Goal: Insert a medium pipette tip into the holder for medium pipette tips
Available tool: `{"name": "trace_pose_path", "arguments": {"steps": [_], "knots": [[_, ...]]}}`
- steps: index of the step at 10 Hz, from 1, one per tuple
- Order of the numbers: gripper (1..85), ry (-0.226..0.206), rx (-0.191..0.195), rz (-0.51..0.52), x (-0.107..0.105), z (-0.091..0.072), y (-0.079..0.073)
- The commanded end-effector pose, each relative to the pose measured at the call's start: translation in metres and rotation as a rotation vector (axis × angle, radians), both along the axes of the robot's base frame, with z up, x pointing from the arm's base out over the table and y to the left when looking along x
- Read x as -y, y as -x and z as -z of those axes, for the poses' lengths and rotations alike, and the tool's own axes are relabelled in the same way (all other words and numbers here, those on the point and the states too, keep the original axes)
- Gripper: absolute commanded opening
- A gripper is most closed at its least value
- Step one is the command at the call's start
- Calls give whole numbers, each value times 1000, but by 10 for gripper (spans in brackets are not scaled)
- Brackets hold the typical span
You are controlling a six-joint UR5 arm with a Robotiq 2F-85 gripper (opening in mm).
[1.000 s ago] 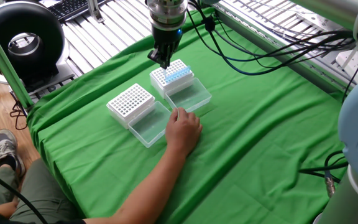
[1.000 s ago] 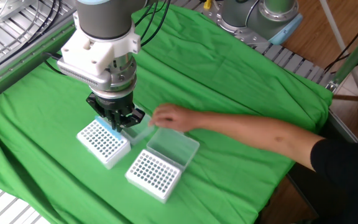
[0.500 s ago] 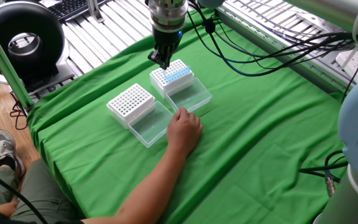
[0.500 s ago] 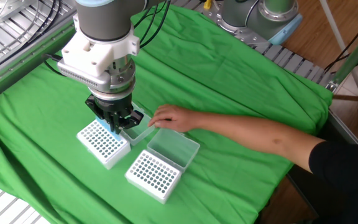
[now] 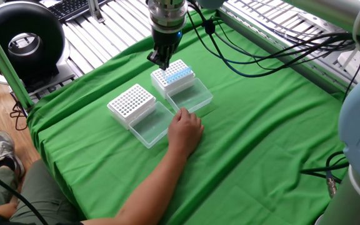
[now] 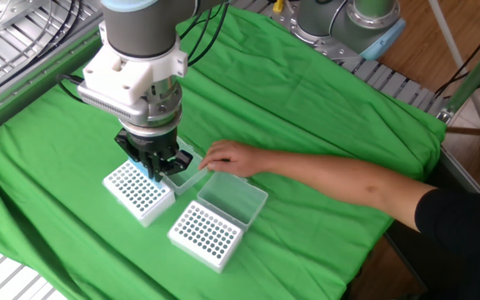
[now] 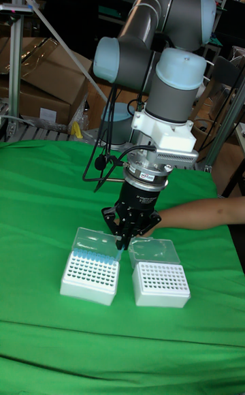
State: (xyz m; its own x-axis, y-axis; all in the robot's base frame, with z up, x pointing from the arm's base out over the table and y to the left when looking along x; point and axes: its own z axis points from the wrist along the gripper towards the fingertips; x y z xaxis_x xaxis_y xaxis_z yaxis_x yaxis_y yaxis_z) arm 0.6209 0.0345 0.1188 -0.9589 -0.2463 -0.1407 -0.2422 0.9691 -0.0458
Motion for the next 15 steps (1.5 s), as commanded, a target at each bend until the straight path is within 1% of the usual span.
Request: {"name": "trace_pose_path", "arguments": {"steps": [1, 4, 10, 12, 14, 15], "knots": [[10, -15, 7, 9, -3, 0, -2], [10, -17, 17, 12, -6, 4, -2], [10, -19, 30, 1, -2, 9, -1], [10, -22, 41, -6, 0, 15, -2], [17, -22, 50, -21, 3, 24, -3], [107, -28, 33, -51, 3, 29, 3]]}}
